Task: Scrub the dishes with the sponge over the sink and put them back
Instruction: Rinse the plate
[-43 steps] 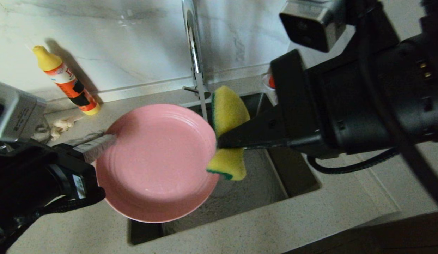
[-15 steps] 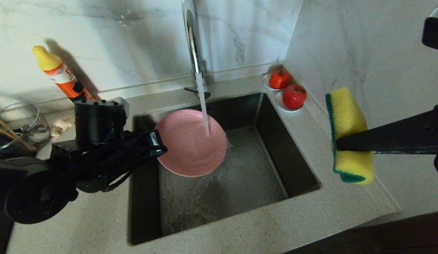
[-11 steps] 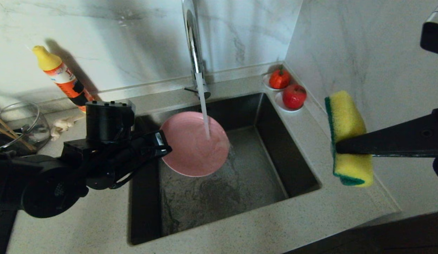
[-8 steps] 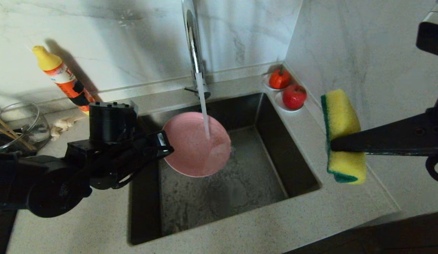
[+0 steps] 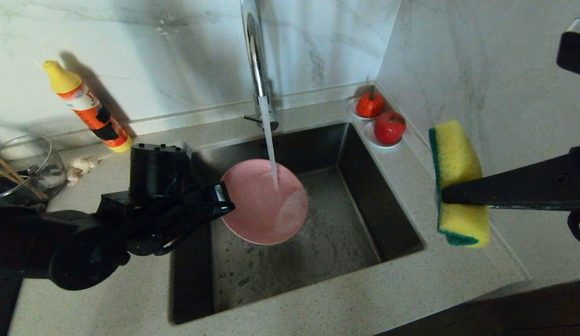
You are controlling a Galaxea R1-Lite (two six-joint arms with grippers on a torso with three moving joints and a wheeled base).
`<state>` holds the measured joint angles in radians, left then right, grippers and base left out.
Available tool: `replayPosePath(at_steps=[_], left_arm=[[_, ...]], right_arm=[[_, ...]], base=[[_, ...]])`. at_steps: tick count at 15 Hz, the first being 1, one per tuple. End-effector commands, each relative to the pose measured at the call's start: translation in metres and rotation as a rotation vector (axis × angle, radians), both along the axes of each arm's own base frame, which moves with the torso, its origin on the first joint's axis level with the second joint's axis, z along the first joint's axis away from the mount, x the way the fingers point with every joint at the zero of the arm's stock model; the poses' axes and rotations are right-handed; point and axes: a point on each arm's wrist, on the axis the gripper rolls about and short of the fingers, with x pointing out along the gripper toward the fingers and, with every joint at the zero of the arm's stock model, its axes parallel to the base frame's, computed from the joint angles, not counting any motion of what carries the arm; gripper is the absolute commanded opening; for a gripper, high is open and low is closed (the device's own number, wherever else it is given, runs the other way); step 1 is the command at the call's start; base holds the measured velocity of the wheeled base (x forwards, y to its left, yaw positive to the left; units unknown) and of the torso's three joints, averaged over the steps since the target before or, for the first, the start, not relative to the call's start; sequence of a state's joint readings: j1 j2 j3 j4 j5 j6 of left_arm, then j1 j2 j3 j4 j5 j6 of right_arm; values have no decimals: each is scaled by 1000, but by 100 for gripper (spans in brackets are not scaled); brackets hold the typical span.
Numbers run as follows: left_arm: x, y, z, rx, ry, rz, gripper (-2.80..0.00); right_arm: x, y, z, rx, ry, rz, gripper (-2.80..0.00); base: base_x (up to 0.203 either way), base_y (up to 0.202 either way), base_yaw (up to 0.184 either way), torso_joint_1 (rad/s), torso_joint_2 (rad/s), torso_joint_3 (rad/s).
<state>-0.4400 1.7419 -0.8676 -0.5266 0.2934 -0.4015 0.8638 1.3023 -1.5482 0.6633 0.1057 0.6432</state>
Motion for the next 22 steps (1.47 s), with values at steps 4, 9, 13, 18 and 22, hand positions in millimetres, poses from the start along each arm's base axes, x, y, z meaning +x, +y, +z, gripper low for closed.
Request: replayPosePath(at_steps=[4, 9, 13, 18, 22], left_arm=[[-19, 24, 24, 65, -80, 44, -280], [-62, 53, 53, 267, -195, 123, -280], [-89, 66, 70, 493, -268, 139, -280], [-104, 71, 91, 719, -396, 140, -280], [-105, 71, 105, 816, -504, 157, -280]], right_arm=[[-1, -2, -4, -9, 14, -5, -280], [0, -2, -12, -31, 36, -13, -280], [1, -7, -15, -36, 41, -37, -280], [4, -4, -18, -47, 49, -35, -280], [7, -1, -18, -53, 52, -34, -280]], base=[[0, 0, 0, 0, 0, 0], [0, 0, 0, 0, 0, 0], [0, 0, 0, 0, 0, 0], [0, 0, 0, 0, 0, 0], [0, 0, 0, 0, 0, 0]])
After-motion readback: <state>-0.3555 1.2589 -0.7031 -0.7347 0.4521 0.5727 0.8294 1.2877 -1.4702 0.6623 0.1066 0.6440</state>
